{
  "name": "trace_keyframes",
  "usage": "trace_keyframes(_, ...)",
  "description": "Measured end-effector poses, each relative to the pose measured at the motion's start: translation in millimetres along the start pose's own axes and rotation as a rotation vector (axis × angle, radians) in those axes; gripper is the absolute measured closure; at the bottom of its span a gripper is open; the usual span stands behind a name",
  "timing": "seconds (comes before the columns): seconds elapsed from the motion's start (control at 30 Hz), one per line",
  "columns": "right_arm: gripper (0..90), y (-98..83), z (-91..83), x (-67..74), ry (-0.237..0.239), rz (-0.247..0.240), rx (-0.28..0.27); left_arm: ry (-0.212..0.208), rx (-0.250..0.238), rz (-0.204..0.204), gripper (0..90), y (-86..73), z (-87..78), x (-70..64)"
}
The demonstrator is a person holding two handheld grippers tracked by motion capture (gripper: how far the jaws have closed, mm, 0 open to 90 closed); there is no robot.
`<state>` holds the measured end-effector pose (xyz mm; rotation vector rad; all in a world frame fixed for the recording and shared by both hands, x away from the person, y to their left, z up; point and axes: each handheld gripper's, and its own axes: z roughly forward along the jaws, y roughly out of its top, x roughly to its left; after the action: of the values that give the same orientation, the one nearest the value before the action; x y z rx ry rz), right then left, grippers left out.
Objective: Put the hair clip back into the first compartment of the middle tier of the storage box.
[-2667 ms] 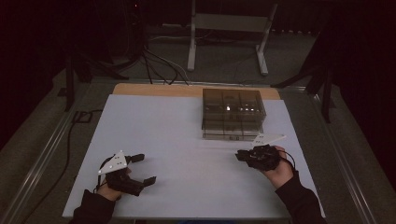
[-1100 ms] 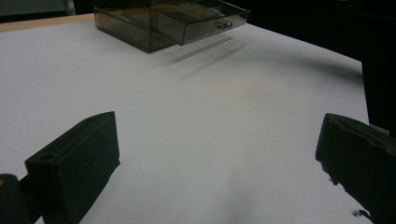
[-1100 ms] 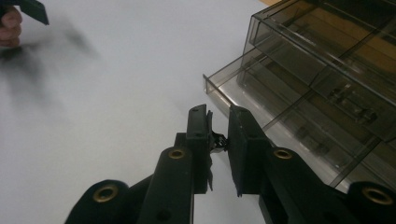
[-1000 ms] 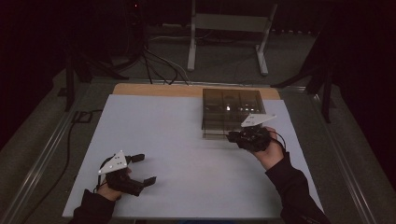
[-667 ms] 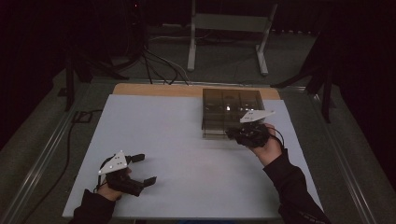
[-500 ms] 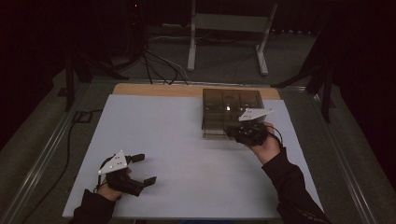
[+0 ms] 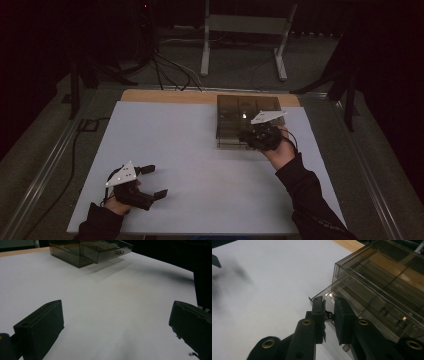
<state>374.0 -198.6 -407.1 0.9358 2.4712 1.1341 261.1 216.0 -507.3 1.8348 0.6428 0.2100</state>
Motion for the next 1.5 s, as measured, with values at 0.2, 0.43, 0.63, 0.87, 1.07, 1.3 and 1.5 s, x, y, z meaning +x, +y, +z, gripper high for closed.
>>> trace_keyframes(0.2,78.5,2.8,6.9,-2.4,-0.003,0.007,0.007,0.000,-0.001,0.000,0.7,0.0,-0.2,0.1)
trace_keyframes(0.43,78.5,5.5,14.8,-5.2,-0.003,0.022,0.011,-0.001,-0.005,0.003,0.7,0.3,-0.4,-0.2)
trace_keyframes(0.63,78.5,7.2,21.7,-6.9,-0.003,0.027,0.016,-0.001,-0.003,0.004,0.7,0.3,-0.2,-0.2)
trace_keyframes(0.87,78.5,9.1,29.6,-9.2,-0.005,0.041,0.024,-0.002,-0.005,0.002,0.7,0.3,-0.2,0.1)
trace_keyframes(1.07,78.5,10.6,38.7,-12.1,-0.013,0.045,0.034,-0.001,-0.002,0.003,0.7,0.1,0.0,0.2)
trace_keyframes(1.3,78.4,11.4,48.7,-14.7,-0.017,0.055,0.054,0.000,0.001,0.001,0.7,-0.1,0.1,0.6)
trace_keyframes(1.5,78.4,10.4,58.1,-15.8,-0.014,0.069,0.066,-0.003,-0.005,-0.004,0.7,-0.2,-0.1,0.9)
